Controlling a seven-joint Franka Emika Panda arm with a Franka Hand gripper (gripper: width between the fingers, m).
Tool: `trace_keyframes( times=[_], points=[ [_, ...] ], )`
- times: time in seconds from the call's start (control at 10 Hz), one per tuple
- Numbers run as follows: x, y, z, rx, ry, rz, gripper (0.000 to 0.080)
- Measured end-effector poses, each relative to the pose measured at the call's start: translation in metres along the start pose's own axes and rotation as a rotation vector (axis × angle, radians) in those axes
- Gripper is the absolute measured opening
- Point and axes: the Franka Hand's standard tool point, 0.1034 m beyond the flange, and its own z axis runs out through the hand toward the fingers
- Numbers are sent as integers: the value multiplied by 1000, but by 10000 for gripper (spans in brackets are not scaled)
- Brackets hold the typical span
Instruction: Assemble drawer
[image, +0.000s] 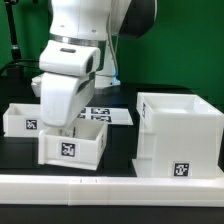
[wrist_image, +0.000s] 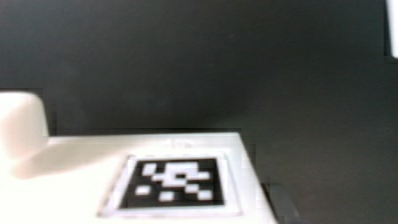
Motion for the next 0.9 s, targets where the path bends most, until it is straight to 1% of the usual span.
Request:
trace_keyframes(
  times=[0.2,0.5,0.6,0.9],
  points=[
    [-4,1,1,-1,-9,-130,42],
    [-5,0,4,5,-9,-130,42],
    [0,2,6,4,-7,-137,42],
    [18,13,7,-14,-3,-183,42]
  ],
)
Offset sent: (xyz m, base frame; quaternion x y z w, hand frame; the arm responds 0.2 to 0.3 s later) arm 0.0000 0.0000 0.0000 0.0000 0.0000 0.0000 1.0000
